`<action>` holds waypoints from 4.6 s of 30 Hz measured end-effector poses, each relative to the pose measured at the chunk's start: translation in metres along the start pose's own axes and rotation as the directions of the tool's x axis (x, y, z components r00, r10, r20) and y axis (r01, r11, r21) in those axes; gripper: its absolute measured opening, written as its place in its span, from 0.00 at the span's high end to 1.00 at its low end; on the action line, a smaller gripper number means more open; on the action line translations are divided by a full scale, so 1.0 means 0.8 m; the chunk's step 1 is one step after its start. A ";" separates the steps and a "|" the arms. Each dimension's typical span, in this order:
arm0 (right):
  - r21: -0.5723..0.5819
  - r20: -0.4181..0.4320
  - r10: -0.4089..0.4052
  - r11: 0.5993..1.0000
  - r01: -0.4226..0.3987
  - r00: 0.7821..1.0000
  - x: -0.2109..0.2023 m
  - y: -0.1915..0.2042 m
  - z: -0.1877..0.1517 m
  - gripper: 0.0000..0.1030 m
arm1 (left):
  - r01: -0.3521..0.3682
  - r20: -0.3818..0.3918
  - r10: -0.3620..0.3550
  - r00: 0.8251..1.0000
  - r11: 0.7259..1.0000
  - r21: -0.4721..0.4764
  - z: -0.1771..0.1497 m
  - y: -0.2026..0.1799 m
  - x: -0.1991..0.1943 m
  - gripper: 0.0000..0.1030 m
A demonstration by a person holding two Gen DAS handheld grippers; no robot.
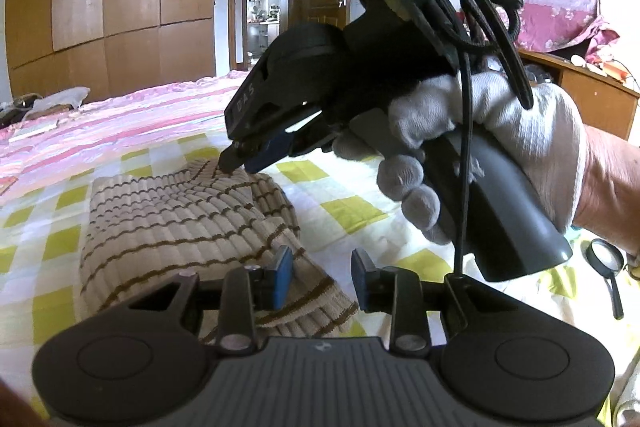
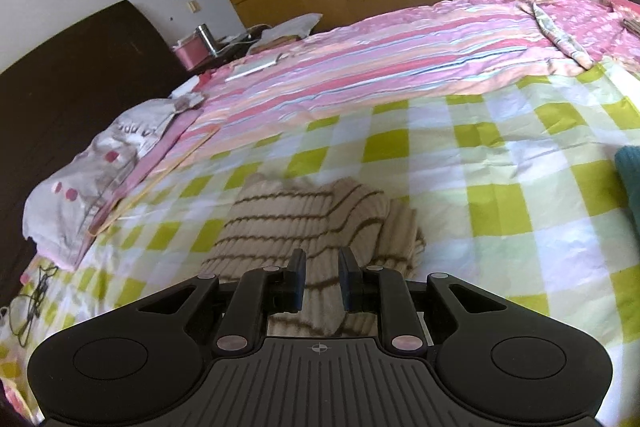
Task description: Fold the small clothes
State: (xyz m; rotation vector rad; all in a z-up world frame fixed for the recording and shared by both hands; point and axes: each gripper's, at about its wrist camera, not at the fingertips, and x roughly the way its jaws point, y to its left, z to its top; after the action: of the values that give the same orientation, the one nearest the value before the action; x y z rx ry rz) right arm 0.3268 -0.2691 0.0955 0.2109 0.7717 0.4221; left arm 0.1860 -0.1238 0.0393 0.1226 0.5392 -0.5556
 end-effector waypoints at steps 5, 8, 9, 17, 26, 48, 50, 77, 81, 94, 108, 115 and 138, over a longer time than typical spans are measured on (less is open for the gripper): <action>-0.019 -0.019 0.056 0.998 -0.056 0.998 0.001 0.007 -0.013 0.81 | -0.018 0.004 0.018 1.000 1.000 0.014 -0.005 0.004 -0.020 0.64; -0.042 -0.048 0.061 0.997 -0.063 0.997 0.005 0.008 -0.023 0.81 | -0.035 0.013 0.036 0.999 0.999 -0.029 -0.004 0.022 -0.034 0.64; -0.046 -0.059 0.054 0.997 -0.057 0.997 0.007 0.007 -0.027 0.81 | -0.040 0.015 0.041 0.999 0.998 -0.050 -0.003 0.029 -0.037 0.64; -0.044 -0.093 -0.004 0.999 0.000 0.996 0.009 -0.005 -0.062 0.94 | -0.160 -0.026 0.158 0.987 0.966 -0.205 -0.002 0.095 -0.020 0.63; -0.057 -0.061 -0.058 0.997 0.055 0.996 -0.008 0.003 -0.068 0.91 | -0.190 -0.106 0.172 0.979 0.964 -0.185 -0.013 0.101 0.000 0.63; -0.123 -0.073 -0.175 0.979 0.166 0.982 -0.027 0.034 -0.108 0.82 | -0.244 -0.232 0.199 0.952 0.952 -0.184 -0.012 0.095 0.018 0.63; -0.128 -0.060 -0.172 0.978 0.163 0.983 -0.036 0.041 -0.107 0.82 | -0.244 -0.232 0.199 0.952 0.952 -0.187 -0.011 0.094 0.015 0.63; -0.174 0.025 -0.231 0.957 0.232 0.973 -0.036 0.066 -0.065 0.81 | -0.257 -0.227 0.219 0.949 0.954 -0.156 0.007 0.097 0.014 0.62; -0.156 0.002 -0.236 0.960 0.233 0.972 -0.008 0.061 -0.054 0.81 | -0.258 -0.240 0.215 0.947 0.952 -0.163 0.006 0.102 0.022 0.62; -0.140 0.007 -0.282 0.950 0.280 0.959 0.026 0.044 -0.057 0.80 | -0.241 -0.240 0.200 0.950 0.959 -0.152 -0.001 0.104 0.033 0.61; -0.127 0.009 -0.264 0.956 0.263 0.964 -0.008 0.040 -0.065 0.56 | -0.241 -0.230 0.201 0.952 0.957 -0.160 0.007 0.111 0.020 0.58; -0.103 -0.016 -0.251 0.963 0.248 0.968 -0.005 0.029 -0.074 0.47 | -0.236 -0.219 0.197 0.955 0.957 -0.166 0.010 0.122 0.015 0.51; 0.233 -0.050 0.012 0.972 0.000 0.999 0.006 -0.042 -0.079 0.33 | -0.067 -0.135 0.011 0.991 0.905 -0.420 -0.026 0.210 0.025 0.28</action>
State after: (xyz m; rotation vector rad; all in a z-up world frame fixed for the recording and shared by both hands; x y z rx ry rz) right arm 0.2949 -0.2953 0.0370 0.4235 0.8716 0.3425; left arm 0.2802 0.0141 0.0058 -0.2477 0.7723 -0.3814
